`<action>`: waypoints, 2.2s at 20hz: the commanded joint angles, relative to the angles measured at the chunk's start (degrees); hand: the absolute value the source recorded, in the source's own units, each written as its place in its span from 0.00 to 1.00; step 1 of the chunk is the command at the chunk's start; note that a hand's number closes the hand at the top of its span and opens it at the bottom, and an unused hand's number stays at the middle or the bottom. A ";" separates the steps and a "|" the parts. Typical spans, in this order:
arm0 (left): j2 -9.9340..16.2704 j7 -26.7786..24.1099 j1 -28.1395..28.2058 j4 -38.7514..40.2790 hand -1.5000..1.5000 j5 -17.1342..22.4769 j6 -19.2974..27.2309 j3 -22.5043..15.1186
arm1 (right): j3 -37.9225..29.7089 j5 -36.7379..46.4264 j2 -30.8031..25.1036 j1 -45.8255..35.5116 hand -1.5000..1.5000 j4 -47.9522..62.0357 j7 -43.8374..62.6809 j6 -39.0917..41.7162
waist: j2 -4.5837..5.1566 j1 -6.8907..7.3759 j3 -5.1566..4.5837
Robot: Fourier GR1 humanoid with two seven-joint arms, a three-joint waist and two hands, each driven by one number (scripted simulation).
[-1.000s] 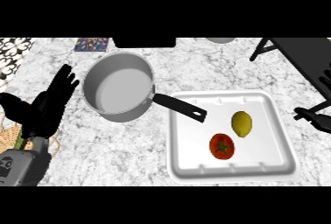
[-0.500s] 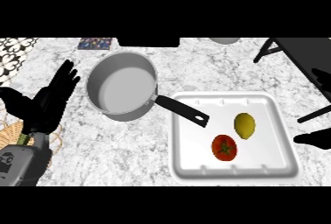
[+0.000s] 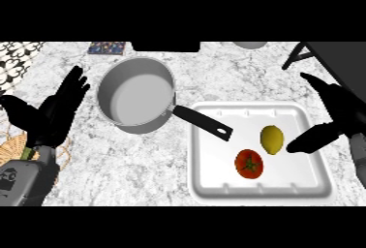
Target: Pick the lemon from the tray and place it in the tiered shelf
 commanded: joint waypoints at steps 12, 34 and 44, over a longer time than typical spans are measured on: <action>-1.56 0.22 3.71 -3.00 0.50 -1.87 -0.84 1.70 | 8.50 9.73 8.16 -4.53 0.00 8.18 12.71 8.16 | -0.20 -0.75 0.09; -6.10 -0.65 -2.06 3.43 0.50 -6.75 -4.10 5.79 | 4.36 25.26 20.31 2.76 0.00 17.56 1.41 5.33 | -0.06 -1.07 0.12; -6.86 1.13 -0.55 1.52 0.50 -7.92 -5.57 7.51 | 0.31 29.60 23.06 5.20 0.00 24.87 -6.22 2.86 | -0.04 -1.06 0.13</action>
